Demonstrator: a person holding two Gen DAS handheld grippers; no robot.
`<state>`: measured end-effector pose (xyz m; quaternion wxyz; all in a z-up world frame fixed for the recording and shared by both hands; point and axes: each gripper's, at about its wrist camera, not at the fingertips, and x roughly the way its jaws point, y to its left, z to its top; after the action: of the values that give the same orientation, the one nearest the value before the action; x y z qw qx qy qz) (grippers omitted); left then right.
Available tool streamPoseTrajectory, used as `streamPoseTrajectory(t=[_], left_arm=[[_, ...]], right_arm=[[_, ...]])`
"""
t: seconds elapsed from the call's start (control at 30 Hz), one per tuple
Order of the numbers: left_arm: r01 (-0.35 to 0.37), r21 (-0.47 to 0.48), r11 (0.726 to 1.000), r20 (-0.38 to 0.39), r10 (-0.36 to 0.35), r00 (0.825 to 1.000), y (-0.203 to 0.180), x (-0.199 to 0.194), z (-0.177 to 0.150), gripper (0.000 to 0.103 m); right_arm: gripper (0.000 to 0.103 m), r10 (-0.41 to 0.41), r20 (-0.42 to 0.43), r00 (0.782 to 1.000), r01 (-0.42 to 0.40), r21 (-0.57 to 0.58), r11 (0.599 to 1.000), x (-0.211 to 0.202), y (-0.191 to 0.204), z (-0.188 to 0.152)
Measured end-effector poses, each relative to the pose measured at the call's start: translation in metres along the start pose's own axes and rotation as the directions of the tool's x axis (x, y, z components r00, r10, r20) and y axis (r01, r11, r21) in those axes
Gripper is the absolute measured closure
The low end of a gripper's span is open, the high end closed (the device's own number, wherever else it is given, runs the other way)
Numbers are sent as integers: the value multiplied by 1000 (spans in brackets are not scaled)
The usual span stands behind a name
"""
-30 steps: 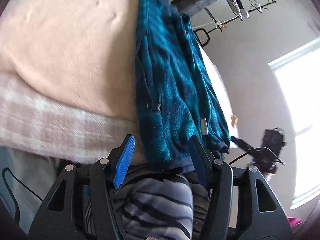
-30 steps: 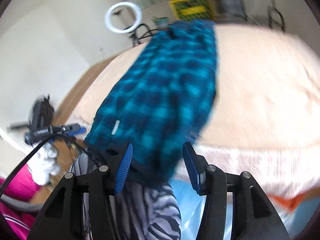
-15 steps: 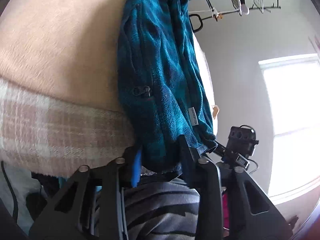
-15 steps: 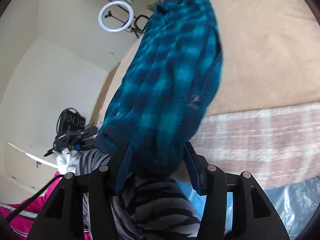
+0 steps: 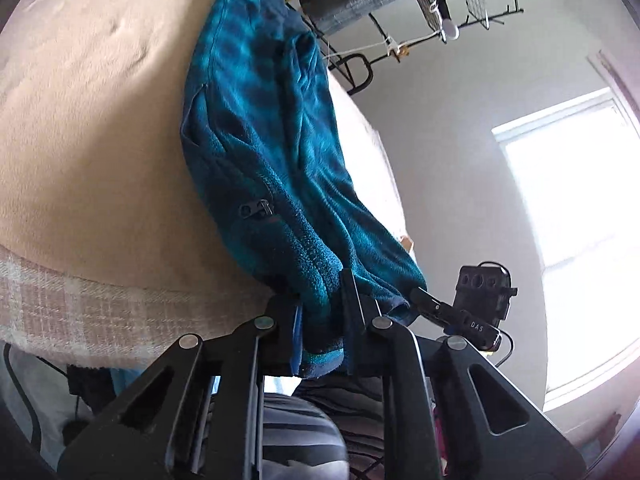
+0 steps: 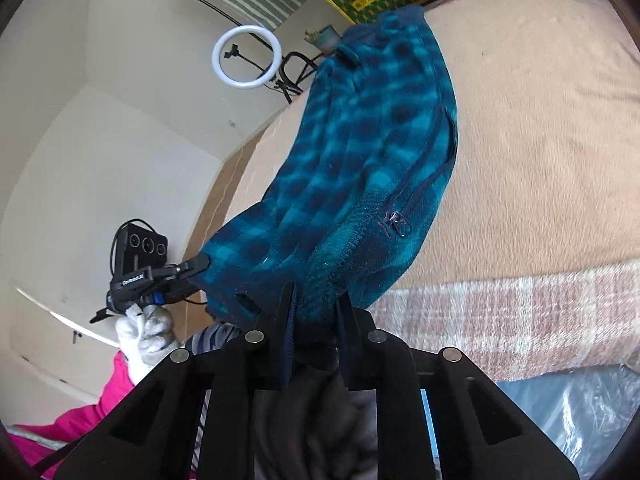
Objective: Fold large clothes
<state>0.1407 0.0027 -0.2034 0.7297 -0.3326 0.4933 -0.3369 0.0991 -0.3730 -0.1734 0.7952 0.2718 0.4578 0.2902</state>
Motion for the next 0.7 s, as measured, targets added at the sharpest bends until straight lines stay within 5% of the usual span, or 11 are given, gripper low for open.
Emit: streamPoseTrajectory(t=[0.43,0.7], left_arm=[[-13,-63,998,83,18,996,-15,0,44,90],[-41,-131,990,109,55,993,-2,20,112,90]], right_arm=[[88,-16,80,997,12,56,998,-16,10,33],[89,-35,127,991,21,109,994,4,10,105]])
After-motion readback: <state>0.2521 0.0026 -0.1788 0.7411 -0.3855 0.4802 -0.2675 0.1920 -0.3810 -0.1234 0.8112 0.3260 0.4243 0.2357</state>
